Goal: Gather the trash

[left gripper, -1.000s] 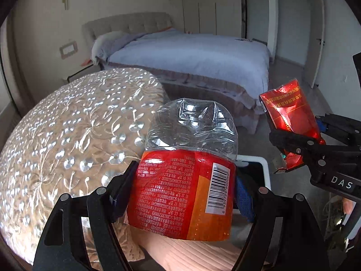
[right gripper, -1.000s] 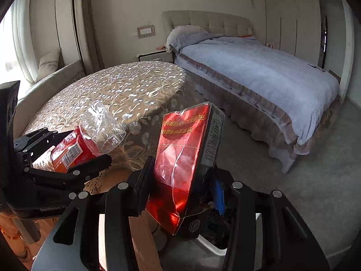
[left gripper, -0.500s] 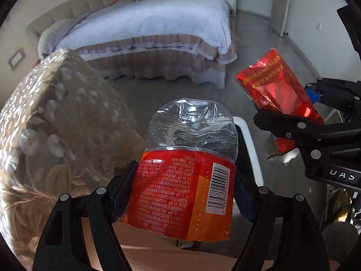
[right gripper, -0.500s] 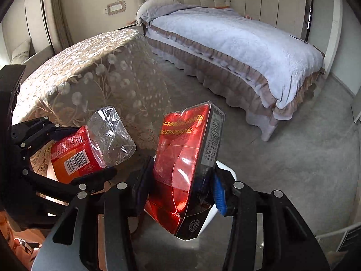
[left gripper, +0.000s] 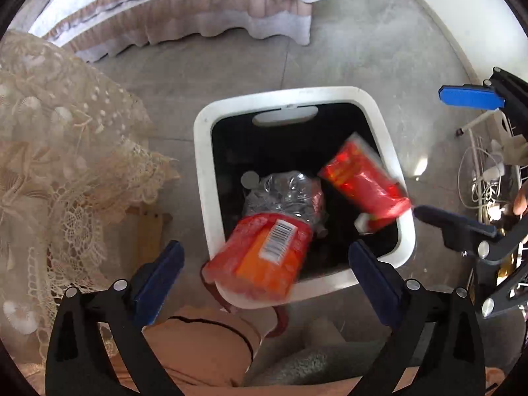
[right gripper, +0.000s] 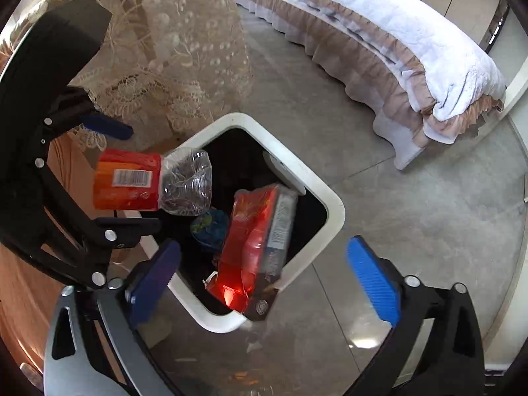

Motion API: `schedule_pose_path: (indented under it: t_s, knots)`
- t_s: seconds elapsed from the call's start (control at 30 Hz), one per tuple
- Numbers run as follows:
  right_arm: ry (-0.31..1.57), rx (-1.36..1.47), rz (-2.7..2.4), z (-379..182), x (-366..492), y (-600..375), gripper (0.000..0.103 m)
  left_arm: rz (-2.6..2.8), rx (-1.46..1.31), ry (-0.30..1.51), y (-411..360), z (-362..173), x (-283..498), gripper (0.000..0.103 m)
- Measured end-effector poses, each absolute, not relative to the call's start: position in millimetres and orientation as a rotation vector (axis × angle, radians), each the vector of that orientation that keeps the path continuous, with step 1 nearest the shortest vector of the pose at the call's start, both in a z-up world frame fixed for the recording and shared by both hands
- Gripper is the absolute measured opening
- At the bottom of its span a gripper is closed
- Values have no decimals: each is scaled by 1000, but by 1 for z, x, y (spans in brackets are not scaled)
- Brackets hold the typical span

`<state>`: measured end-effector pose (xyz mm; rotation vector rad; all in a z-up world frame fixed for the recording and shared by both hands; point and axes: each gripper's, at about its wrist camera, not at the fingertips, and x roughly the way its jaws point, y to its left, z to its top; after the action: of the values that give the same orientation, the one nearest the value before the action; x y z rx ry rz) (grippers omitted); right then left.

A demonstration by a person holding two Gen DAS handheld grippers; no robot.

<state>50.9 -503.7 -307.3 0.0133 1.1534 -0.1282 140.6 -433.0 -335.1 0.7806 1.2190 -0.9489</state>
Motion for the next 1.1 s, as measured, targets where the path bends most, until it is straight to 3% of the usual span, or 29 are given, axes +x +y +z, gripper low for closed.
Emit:
schedule_pose_path:
  t_s: [0.23,0.47,0.83,0.97,1.1]
  knots:
    - [1141,51,-182,-314,43,-510,99,-967,788,1161,-428,-321,129,98]
    - [1033,37,-207,-280,38,-506,99,-922,686,1053,-409,-276,131,98]
    - [673,136,-274,-165,38,-464,99,-639,383,700,-309,-145,132,98]
    - [521,280,-219,-132,46,-441,99,-468,246,609,-256,-110,131,98]
    - [391,253,-211,-107,55,-400,99,-328,136,550,-204,-86,128,98]
